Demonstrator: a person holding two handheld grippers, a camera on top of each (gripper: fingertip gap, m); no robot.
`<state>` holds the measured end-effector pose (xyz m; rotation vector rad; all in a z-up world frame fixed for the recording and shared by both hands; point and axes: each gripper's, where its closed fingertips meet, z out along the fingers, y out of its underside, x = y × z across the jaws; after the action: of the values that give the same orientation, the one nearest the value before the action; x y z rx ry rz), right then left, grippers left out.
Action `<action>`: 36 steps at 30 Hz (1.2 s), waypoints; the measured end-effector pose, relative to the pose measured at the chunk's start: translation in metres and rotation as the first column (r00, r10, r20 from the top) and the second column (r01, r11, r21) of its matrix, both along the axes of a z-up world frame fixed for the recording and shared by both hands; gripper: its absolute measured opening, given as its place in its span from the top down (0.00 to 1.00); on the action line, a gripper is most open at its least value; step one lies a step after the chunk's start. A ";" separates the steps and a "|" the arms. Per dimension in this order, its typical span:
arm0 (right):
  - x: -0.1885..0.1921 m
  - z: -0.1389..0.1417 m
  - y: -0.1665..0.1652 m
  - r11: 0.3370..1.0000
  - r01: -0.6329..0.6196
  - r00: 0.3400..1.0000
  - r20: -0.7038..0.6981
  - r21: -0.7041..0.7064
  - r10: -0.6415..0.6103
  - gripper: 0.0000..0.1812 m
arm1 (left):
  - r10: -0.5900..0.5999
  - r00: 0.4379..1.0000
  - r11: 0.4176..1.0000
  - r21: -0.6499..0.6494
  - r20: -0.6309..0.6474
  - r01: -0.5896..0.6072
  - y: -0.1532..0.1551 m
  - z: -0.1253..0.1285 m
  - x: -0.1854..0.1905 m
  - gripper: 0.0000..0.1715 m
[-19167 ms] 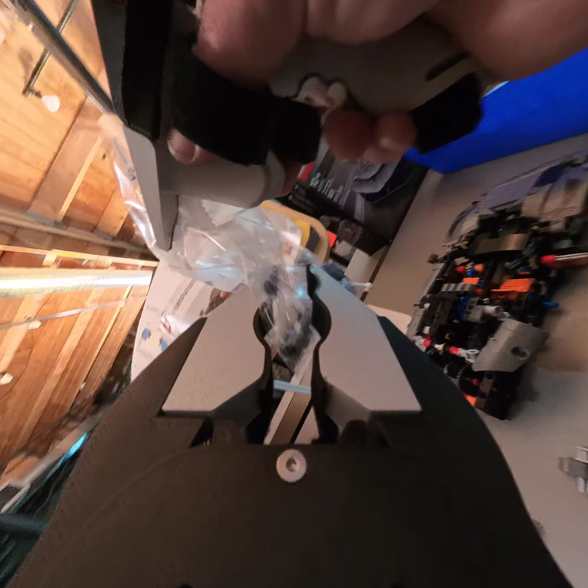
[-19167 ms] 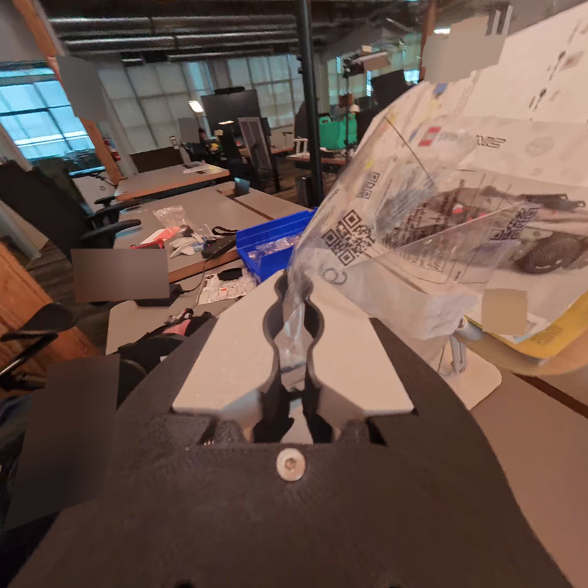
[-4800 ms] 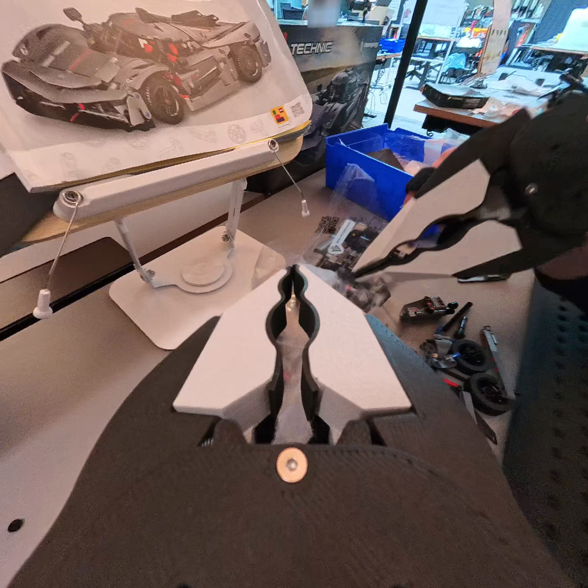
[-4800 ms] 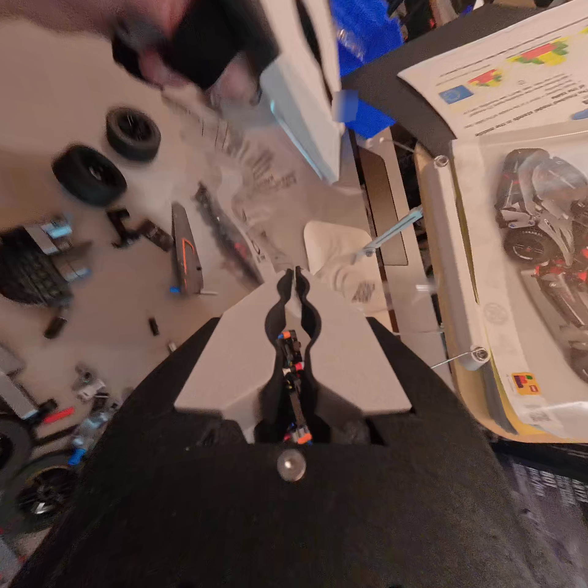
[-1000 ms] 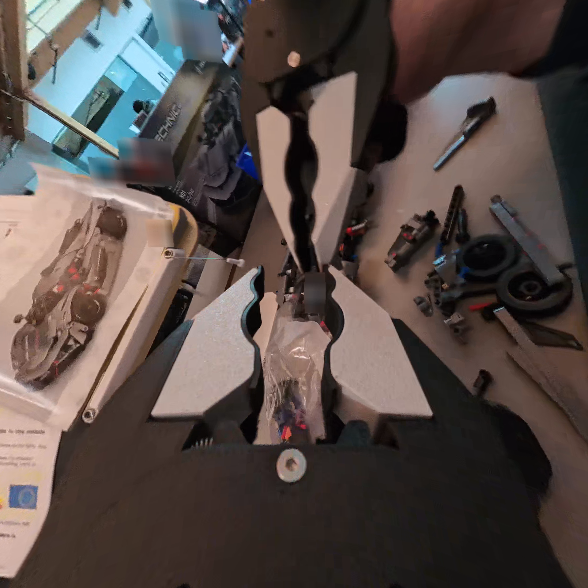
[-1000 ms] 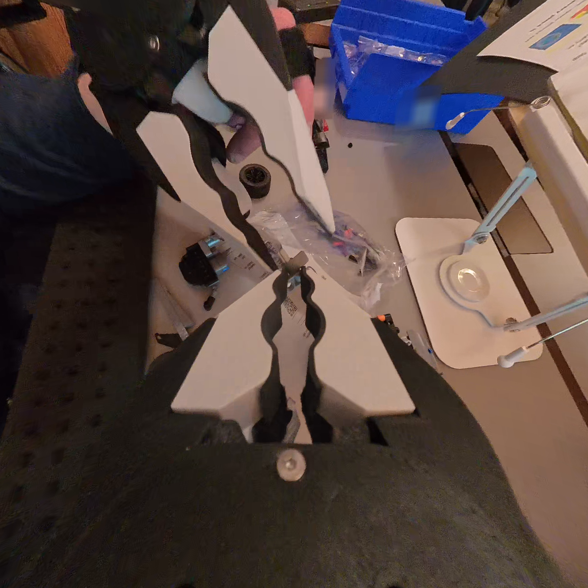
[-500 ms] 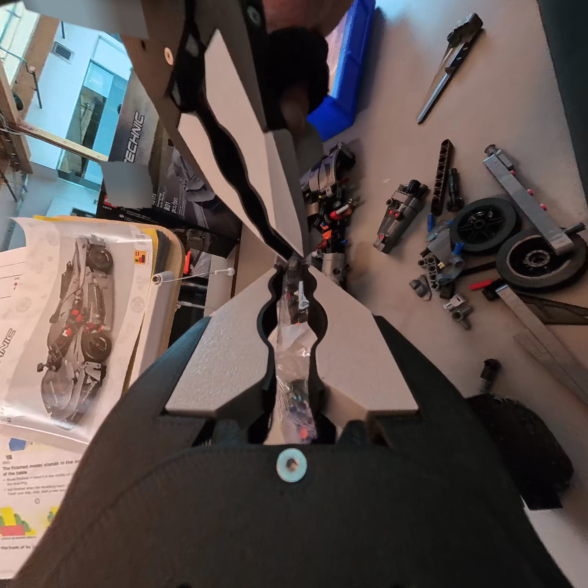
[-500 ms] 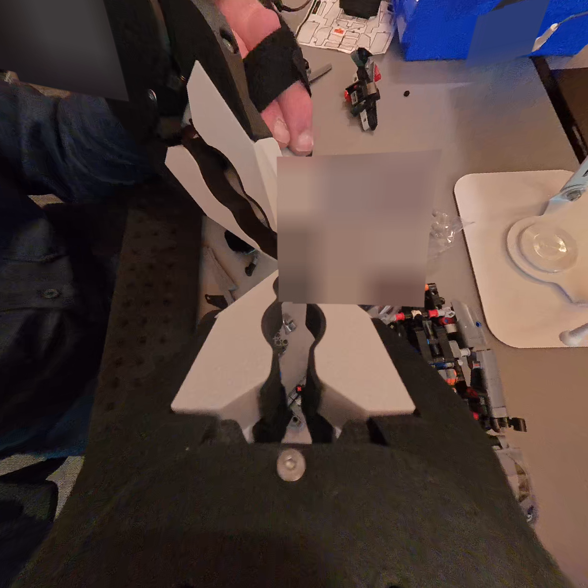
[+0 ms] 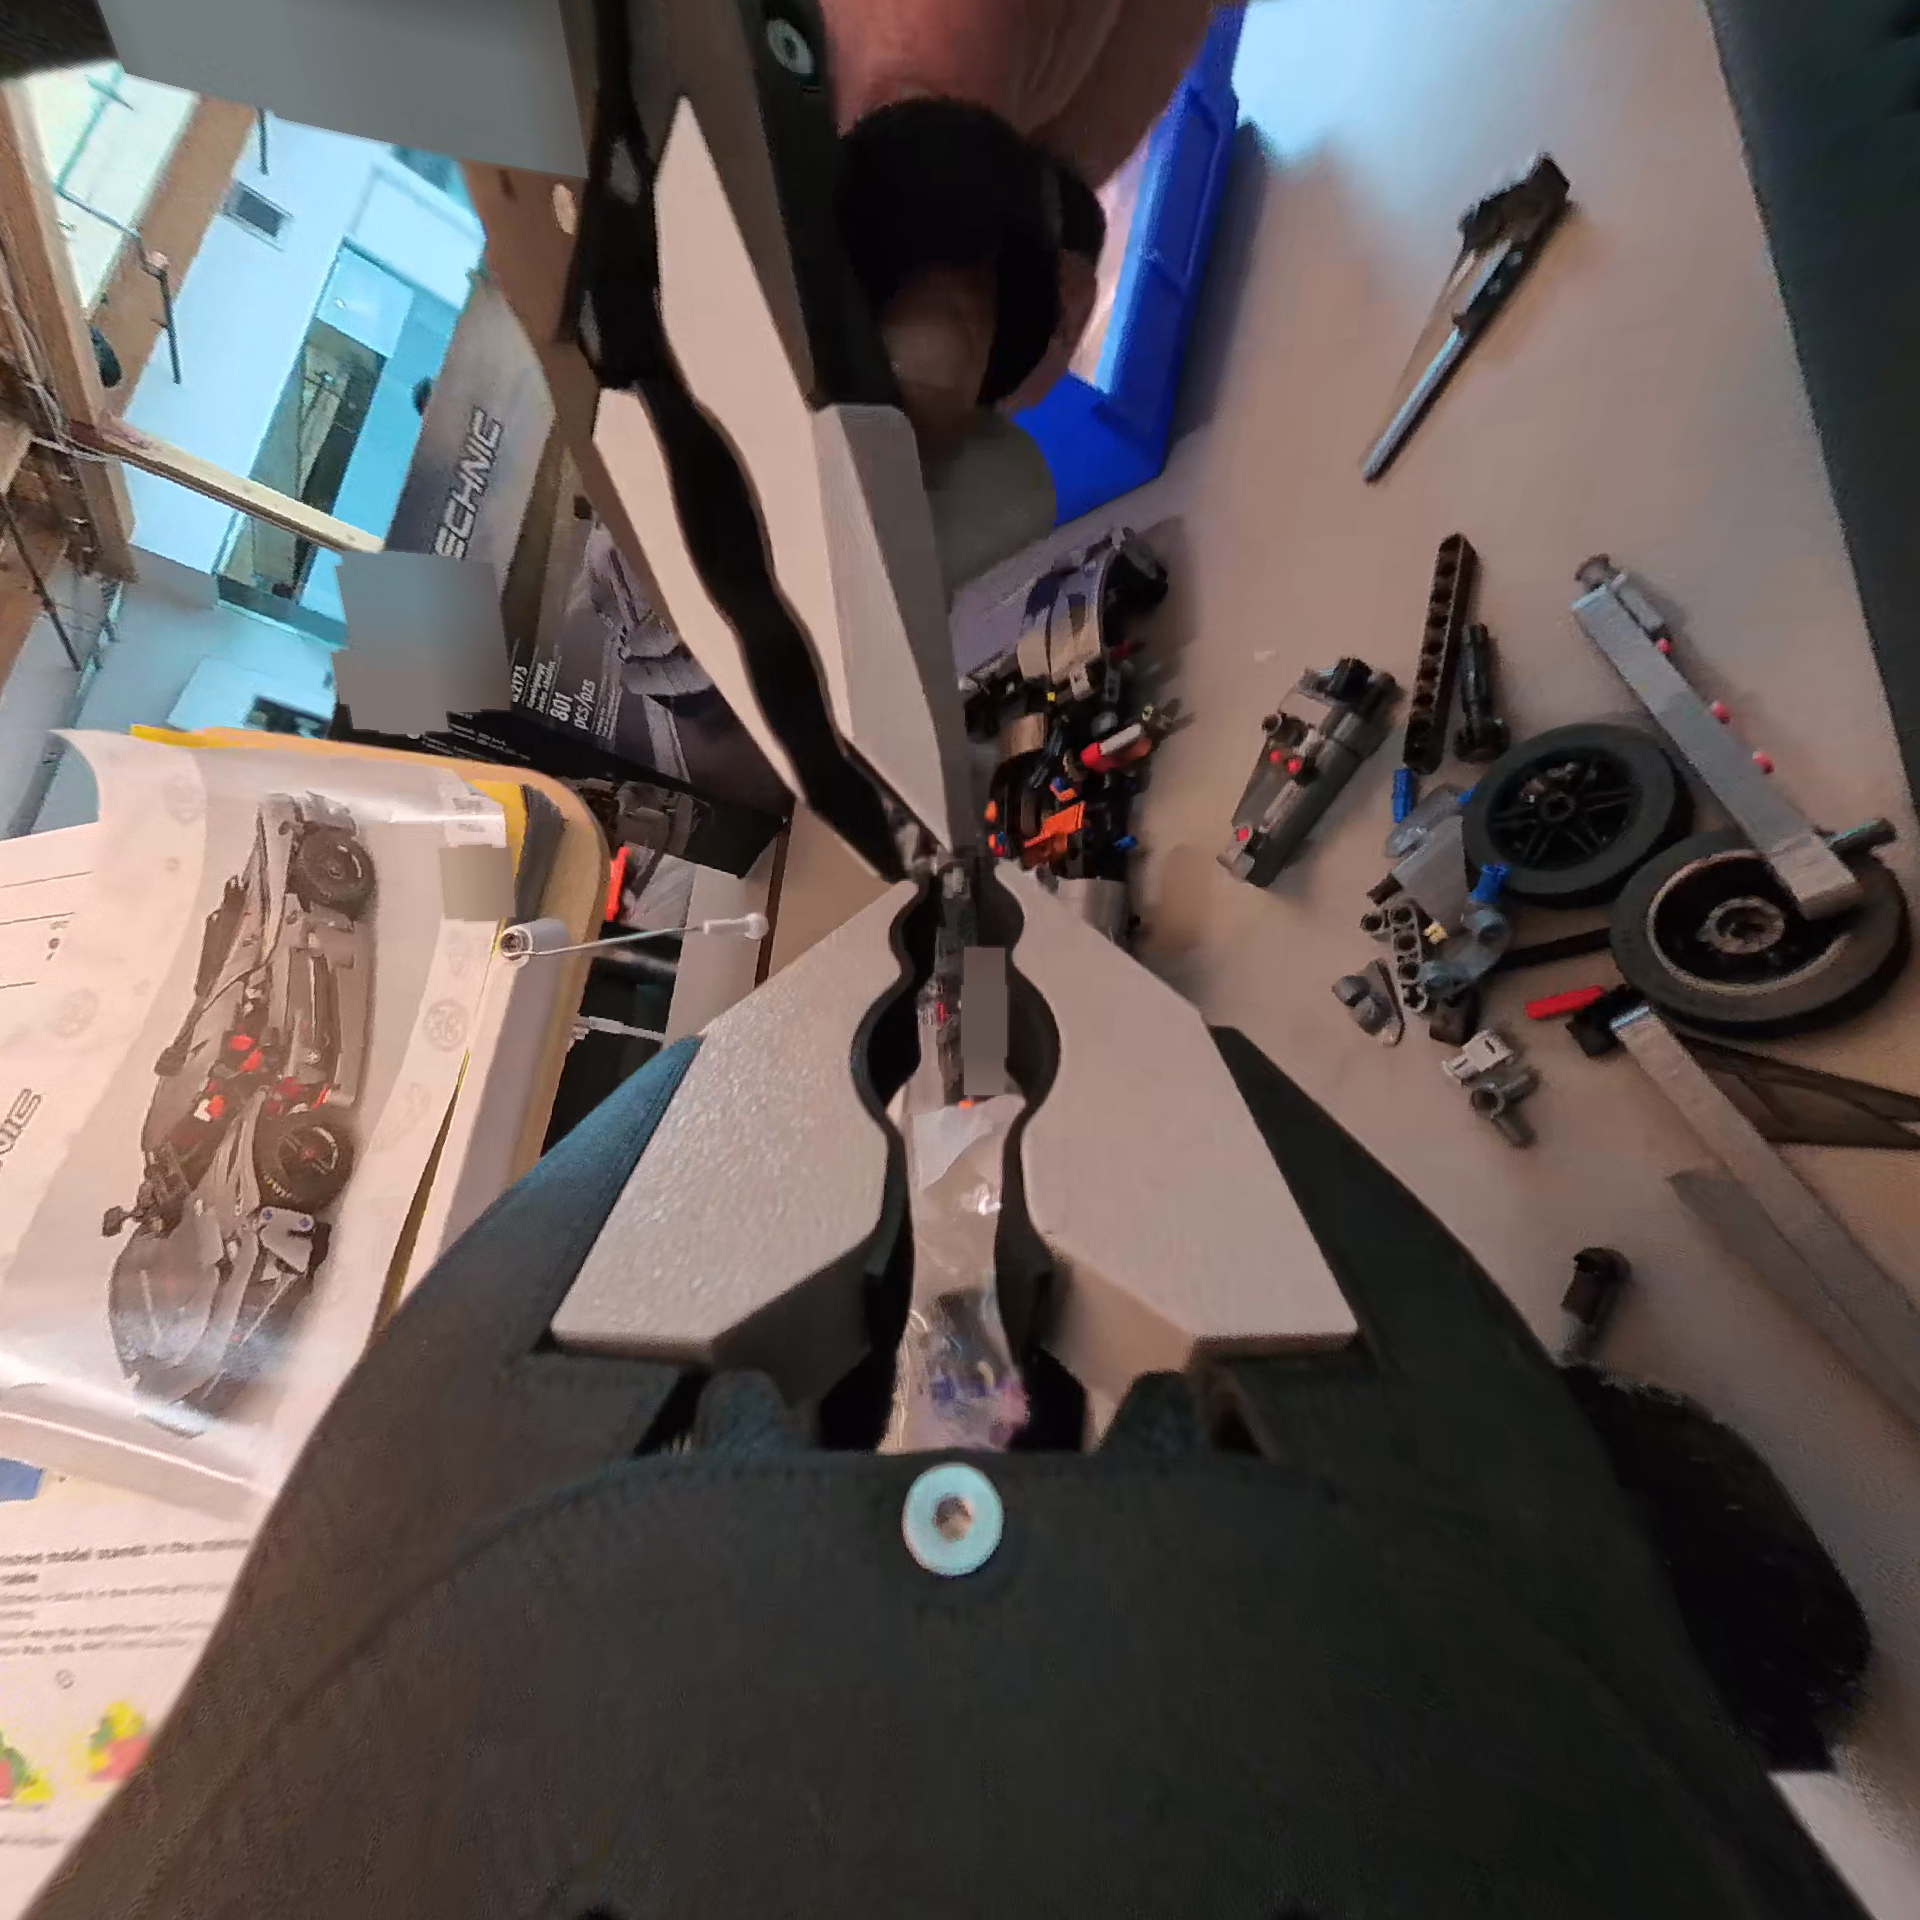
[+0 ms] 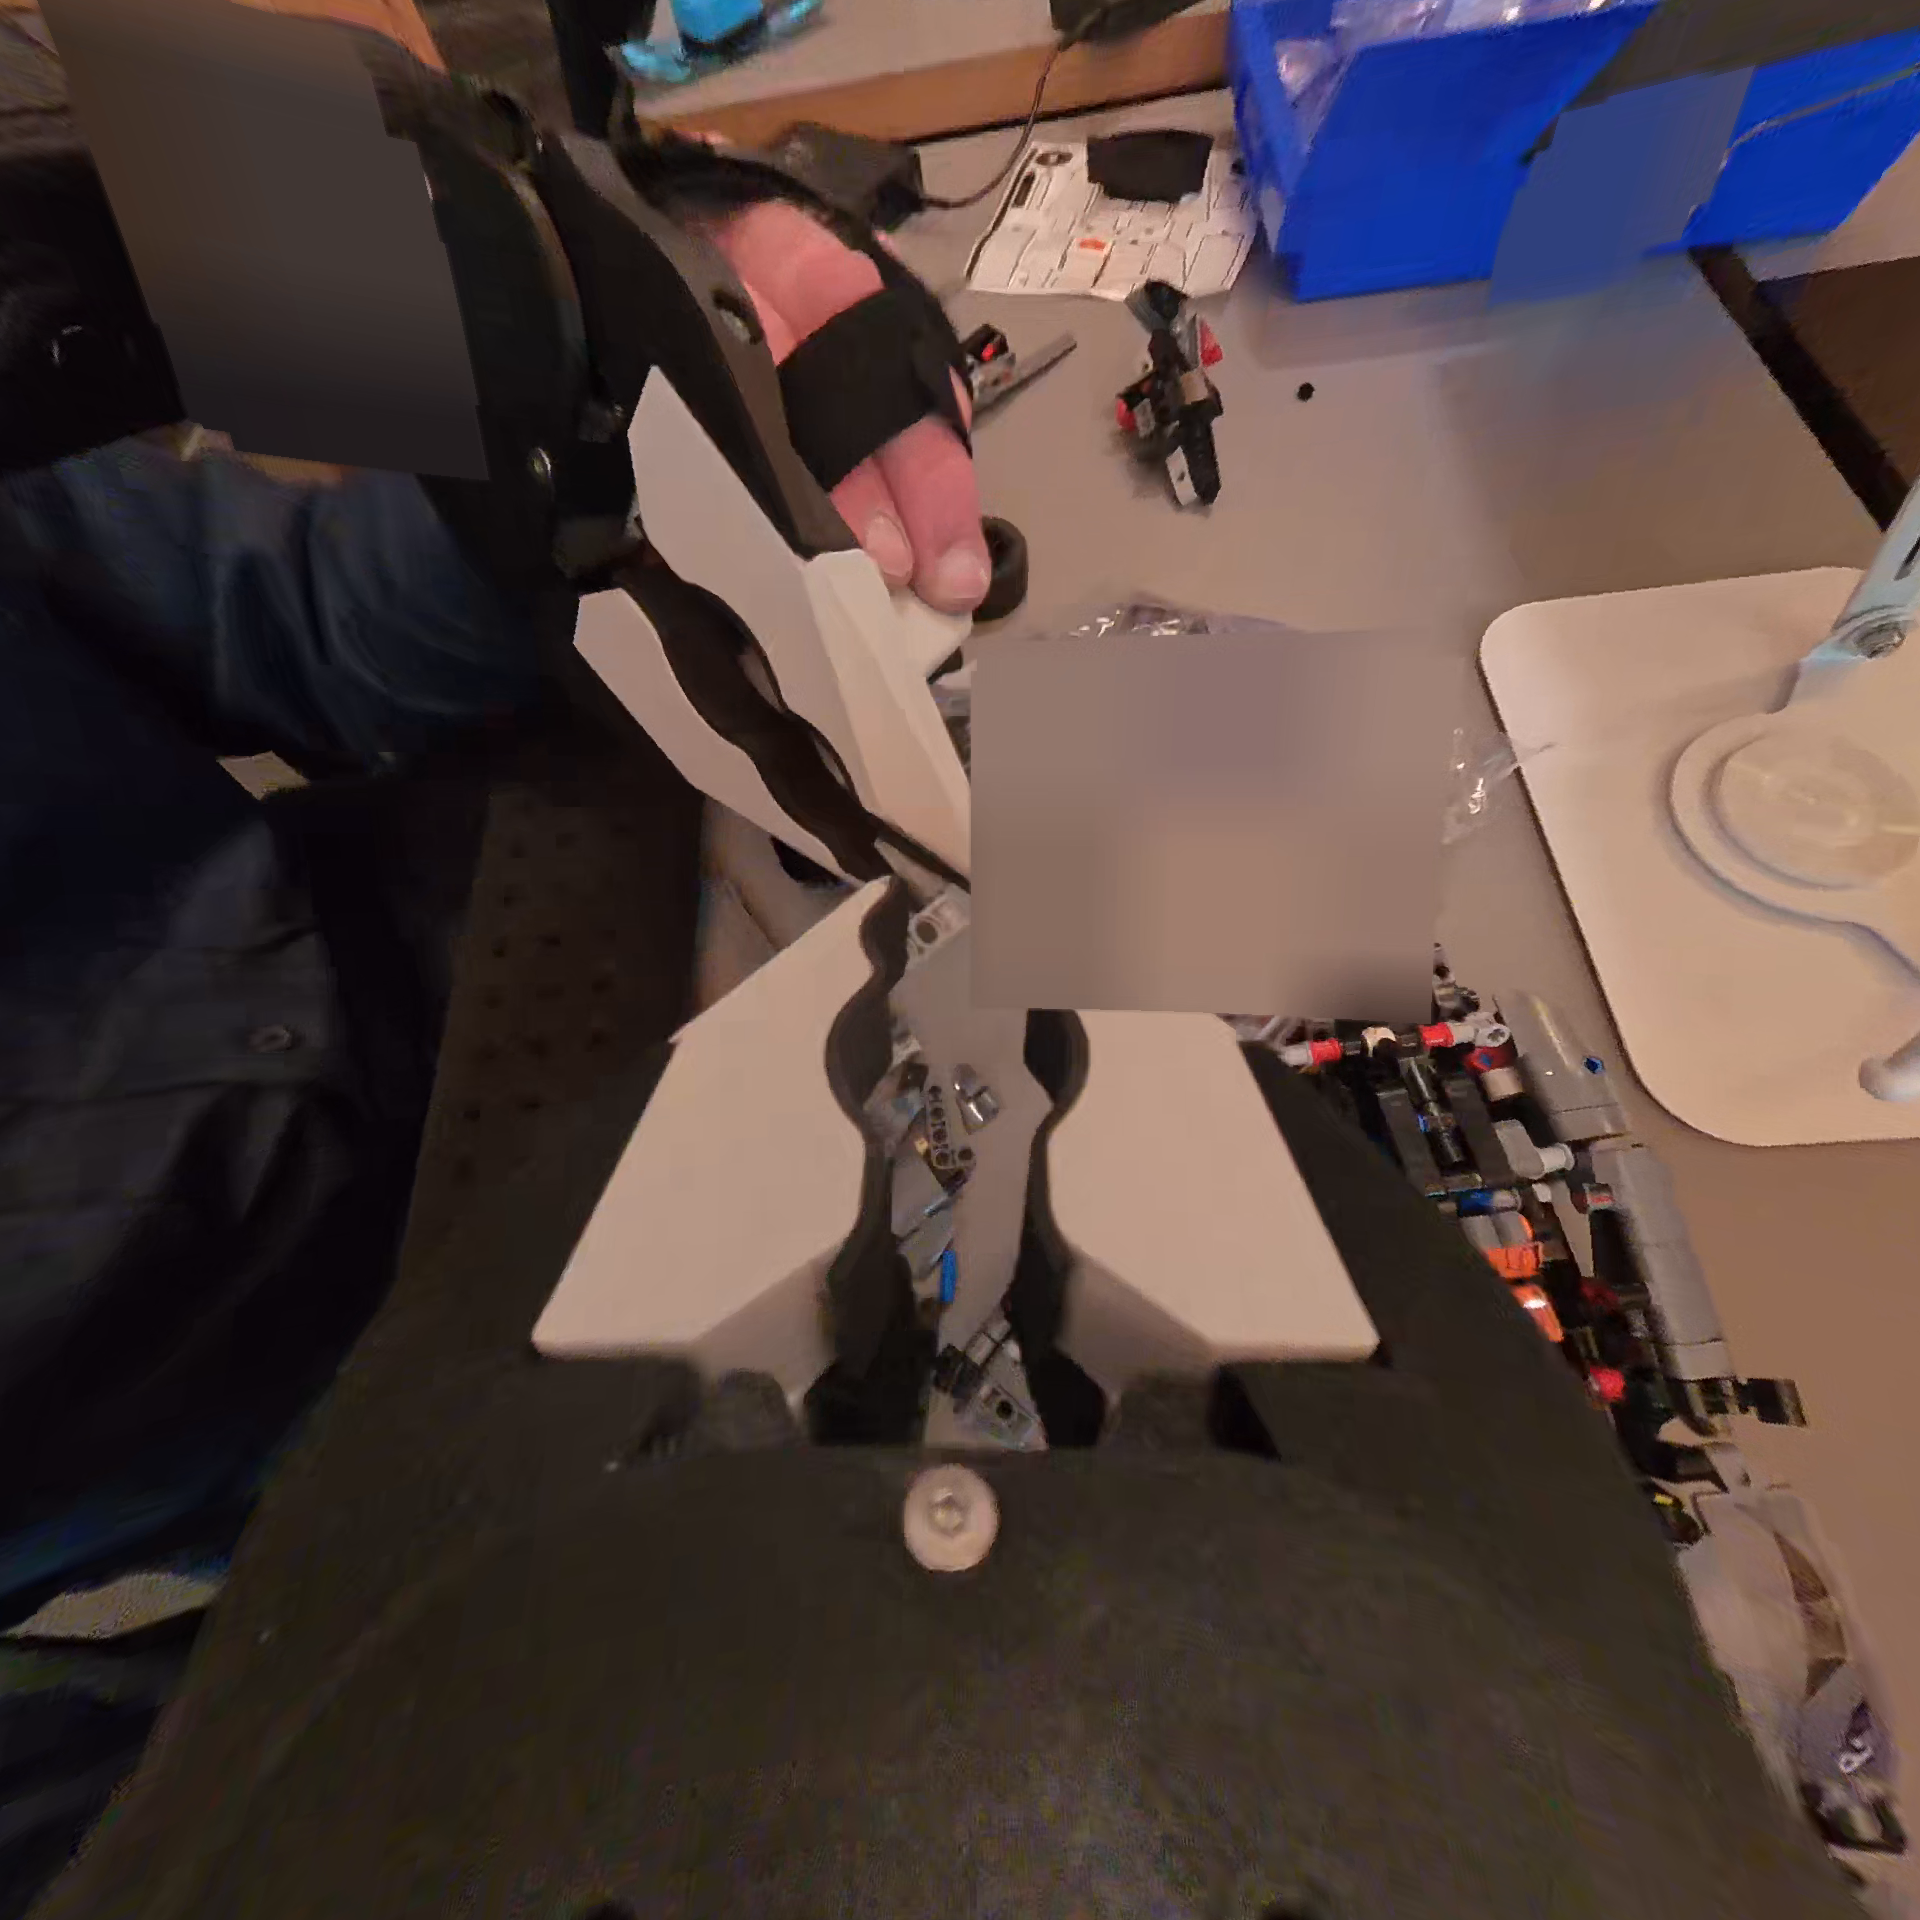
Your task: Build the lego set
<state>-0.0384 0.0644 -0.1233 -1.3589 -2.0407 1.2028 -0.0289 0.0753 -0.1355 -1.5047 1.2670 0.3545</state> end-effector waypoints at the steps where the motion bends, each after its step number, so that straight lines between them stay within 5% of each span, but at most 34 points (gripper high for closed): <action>1: 0.000 0.003 -0.001 1.000 -0.003 1.000 -0.026 -0.030 0.002 0.88 | -0.006 1.000 1.000 0.006 0.027 0.006 -0.001 0.004 0.001 0.97; 8: 0.013 0.023 0.004 0.999 0.040 0.981 -0.191 0.035 -0.032 0.87 | 0.006 0.990 1.000 0.030 0.138 -0.010 0.003 0.017 0.002 0.98; 17: 0.008 0.027 -0.008 0.928 0.117 0.949 -0.316 0.355 0.001 0.95 | -0.043 0.954 0.999 0.001 0.296 0.045 -0.003 0.031 0.005 0.98; 30: 0.012 0.014 -0.008 0.818 0.109 0.980 -0.198 0.564 0.006 0.97 | -0.048 0.976 0.999 -0.007 0.211 0.051 -0.005 0.021 0.007 0.98; 36: 0.017 0.015 -0.013 0.791 0.094 0.975 -0.215 0.604 0.049 0.97 | -0.080 0.950 0.992 -0.068 0.301 0.105 -0.011 0.024 0.011 0.98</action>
<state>-0.0212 0.0515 -0.1079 -0.8791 -1.9878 0.5493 -0.0178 0.0639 -0.1118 -1.4975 1.1165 0.0100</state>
